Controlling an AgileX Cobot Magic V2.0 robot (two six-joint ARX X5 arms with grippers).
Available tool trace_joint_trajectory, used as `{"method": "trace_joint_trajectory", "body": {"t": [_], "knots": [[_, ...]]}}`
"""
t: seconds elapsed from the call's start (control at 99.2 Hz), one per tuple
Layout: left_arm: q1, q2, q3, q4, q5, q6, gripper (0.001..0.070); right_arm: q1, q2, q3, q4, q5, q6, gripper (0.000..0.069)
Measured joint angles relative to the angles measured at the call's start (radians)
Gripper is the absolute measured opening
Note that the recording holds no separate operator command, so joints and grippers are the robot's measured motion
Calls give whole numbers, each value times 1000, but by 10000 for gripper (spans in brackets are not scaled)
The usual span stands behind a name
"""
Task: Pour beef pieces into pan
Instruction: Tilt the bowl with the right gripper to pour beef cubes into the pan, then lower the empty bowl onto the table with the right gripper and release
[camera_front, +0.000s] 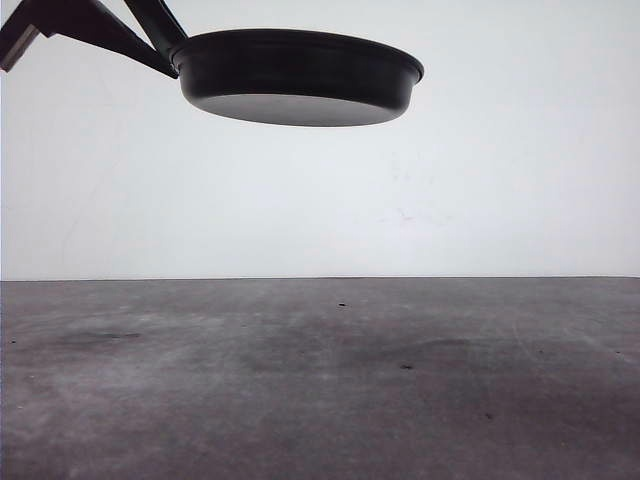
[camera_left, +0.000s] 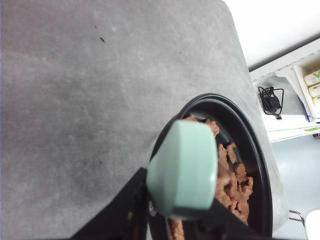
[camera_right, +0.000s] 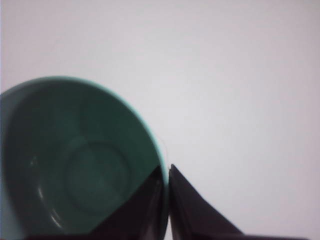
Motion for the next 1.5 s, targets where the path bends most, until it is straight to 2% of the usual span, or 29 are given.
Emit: {"method": "trace_joint_trajectory", "body": {"t": [0.081, 0.151, 0.242, 0.313, 0.444, 0.545, 0.645, 0.726, 0.817, 0.958, 1.13, 1.331, 1.372, 1.402, 1.503], "knots": [[0, 0, 0, 2, -2, 0, 59, -10, 1, 0, -44, 11, 30, 10], [0, 0, 0, 2, -1, 0, 59, -25, 2, 0, -77, 40, 98, 10], [1, 0, 0, 2, -1, 0, 59, -40, -6, 0, -135, 123, 249, 11], [1, 0, 0, 2, -1, 2, 59, -68, -36, 0, -254, 119, 407, 11], [1, 0, 0, 2, 0, 15, 59, -171, -126, 0, -508, -9, 755, 11], [2, 0, 0, 2, 0, 30, 59, -317, -172, 2, -711, -106, 1029, 11], [1, 0, 0, 2, 0, 42, 59, -525, -158, 0, -952, -285, 1291, 11], [1, 0, 0, 3, 0, 45, 59, -675, -113, -30, -1060, -437, 1409, 11], [2, 2, 0, 10, 0, 45, 59, -790, -47, -91, -1092, -558, 1479, 11], [2, 6, 0, 26, 3, 43, 59, -845, 51, -206, -1076, -666, 1537, 11], [3, 7, 0, 25, 8, 44, 59, -849, 150, -284, -1049, -697, 1559, 11], [3, 7, 0, 24, 26, 43, 59, -849, 160, -283, -1017, -716, 1565, 18], [3, 7, 0, 24, 27, 43, 59, -849, 159, -283, -1012, -717, 1565, 54], [3, 7, 0, 24, 27, 43, 59, -849, 158, -283, -1009, -718, 1565, 110], [4, 7, 0, 25, 26, 44, 59, -849, 133, -283, -998, -727, 1569, 400]]}}
